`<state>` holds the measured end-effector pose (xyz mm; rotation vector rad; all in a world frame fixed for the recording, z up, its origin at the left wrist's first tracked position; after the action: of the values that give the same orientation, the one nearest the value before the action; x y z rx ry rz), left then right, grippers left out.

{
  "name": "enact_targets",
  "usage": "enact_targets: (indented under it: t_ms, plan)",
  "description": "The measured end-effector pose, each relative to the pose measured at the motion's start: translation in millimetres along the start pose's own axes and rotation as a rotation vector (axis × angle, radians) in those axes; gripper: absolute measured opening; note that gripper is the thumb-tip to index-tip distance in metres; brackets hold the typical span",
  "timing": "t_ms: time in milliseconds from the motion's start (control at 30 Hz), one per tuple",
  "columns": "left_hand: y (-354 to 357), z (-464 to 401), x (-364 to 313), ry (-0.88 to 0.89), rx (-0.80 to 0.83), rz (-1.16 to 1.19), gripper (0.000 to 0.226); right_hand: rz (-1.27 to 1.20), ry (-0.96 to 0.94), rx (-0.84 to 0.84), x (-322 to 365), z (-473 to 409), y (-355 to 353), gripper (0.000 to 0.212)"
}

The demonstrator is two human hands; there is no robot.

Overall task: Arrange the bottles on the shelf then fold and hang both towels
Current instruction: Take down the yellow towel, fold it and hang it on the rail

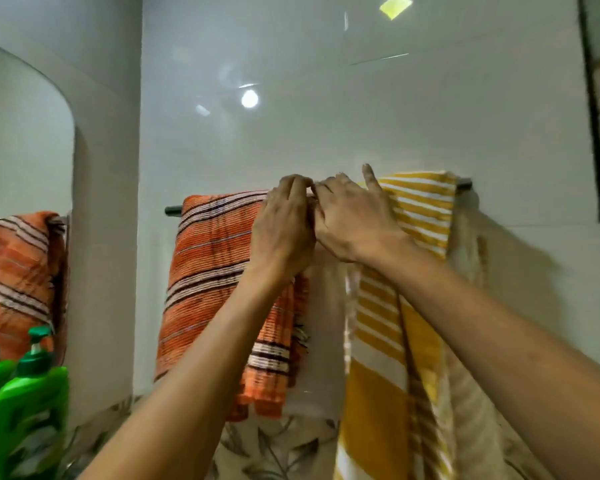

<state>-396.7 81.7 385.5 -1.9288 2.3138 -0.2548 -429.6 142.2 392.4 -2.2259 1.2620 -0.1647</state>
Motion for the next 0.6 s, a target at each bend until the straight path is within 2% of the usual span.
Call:
enact_targets:
  t_ms: [100,233,400,500,600]
  plan:
    - [14,-7,-35,-0.006,0.011,0.101,0.039,0.027,0.060,-0.005,-41,17,-10,0.050]
    - [39,-11,-56,-0.139,0.069,0.247,0.043,0.024,0.153,-0.023,-92,34,-21,0.057]
    - [59,-12,-67,-0.311,0.070,0.242,0.049,0.015,0.188,0.012,-127,43,-20,0.062]
    - [61,-11,-68,-0.392,0.034,0.228,0.050,0.001,0.162,-0.057,-130,42,-27,0.053]
    - [62,-10,-67,-0.441,0.012,0.245,0.051,0.034,0.118,-0.142,-131,37,-37,0.034]
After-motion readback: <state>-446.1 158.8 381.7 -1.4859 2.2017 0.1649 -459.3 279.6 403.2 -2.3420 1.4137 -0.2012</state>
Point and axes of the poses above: each hand's wrist, its own z-axis away from the middle knuckle, its own y-axis out of the palm, x = y × z, the point moved 10 cm from there along -z, towards the middle knuckle, and after that the axes turned 5 degrees about -z, right-handed, at the moved point
